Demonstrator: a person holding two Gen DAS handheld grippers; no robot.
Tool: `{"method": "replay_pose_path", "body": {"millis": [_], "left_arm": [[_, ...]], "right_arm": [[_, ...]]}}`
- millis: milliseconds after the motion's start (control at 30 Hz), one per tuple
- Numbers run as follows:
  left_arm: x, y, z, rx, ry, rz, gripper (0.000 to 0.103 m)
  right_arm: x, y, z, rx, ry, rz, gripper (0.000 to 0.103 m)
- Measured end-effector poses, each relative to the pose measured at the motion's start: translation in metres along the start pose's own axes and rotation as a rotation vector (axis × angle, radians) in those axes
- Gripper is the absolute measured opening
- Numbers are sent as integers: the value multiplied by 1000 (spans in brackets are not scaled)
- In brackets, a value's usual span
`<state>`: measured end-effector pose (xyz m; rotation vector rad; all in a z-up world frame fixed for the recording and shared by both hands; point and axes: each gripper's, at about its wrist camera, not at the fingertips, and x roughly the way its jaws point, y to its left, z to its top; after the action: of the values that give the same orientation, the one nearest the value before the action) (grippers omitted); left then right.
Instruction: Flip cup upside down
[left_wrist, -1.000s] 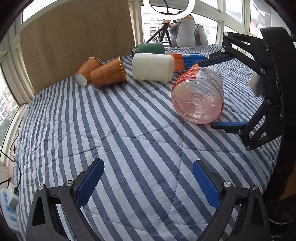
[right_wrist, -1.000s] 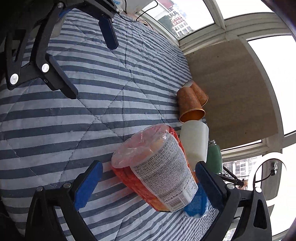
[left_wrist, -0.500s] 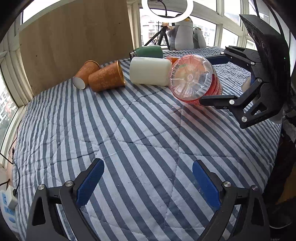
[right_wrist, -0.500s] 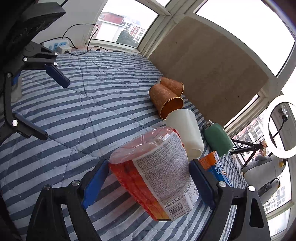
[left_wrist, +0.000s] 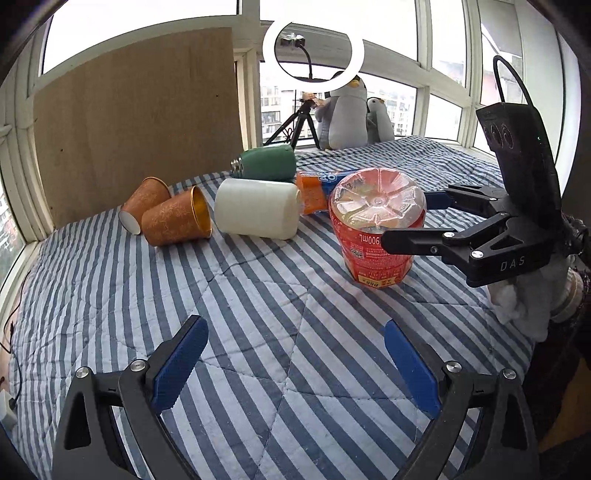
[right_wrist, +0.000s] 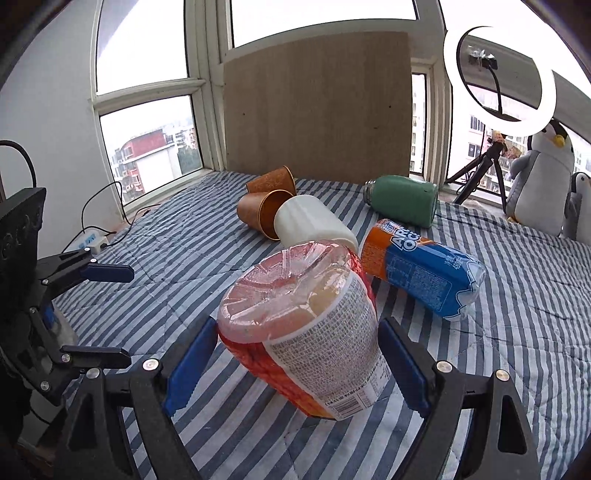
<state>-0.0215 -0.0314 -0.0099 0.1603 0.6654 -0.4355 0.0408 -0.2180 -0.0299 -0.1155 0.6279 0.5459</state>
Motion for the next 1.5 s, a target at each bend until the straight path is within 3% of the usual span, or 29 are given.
{"method": "replay_pose_path", "body": {"millis": [267,467,533,700,833,1033,1167,1500], "left_arm": [[-4,-18,5,-70,-89,-3,99],[-9,-20,1,-141,-178,43,100],[-10,-24,3,-149,-208,79,100],[-18,-40,5,-156,-320,223,102],[-24,-57,7,-154,-376,279,102],[-27,-77,8,-129,-443,363,102],[-23,-78,7,-137,-446,378,102],[-15,-62,3,-205,-429,362,102]], "right_arm": [[-21,-11,-13,65,-52,-25,87],[-54,-23,-27,100,-137,-83,88],[-69,-28,-32,112,-187,-118,88],[-95,-33,-44,103,-297,-324,88],[-106,-38,-50,83,-346,-444,88],[-110,-52,-56,120,-367,-485,88],[-110,-58,-58,150,-379,-496,88],[-108,-53,-60,143,-381,-544,101]]}}
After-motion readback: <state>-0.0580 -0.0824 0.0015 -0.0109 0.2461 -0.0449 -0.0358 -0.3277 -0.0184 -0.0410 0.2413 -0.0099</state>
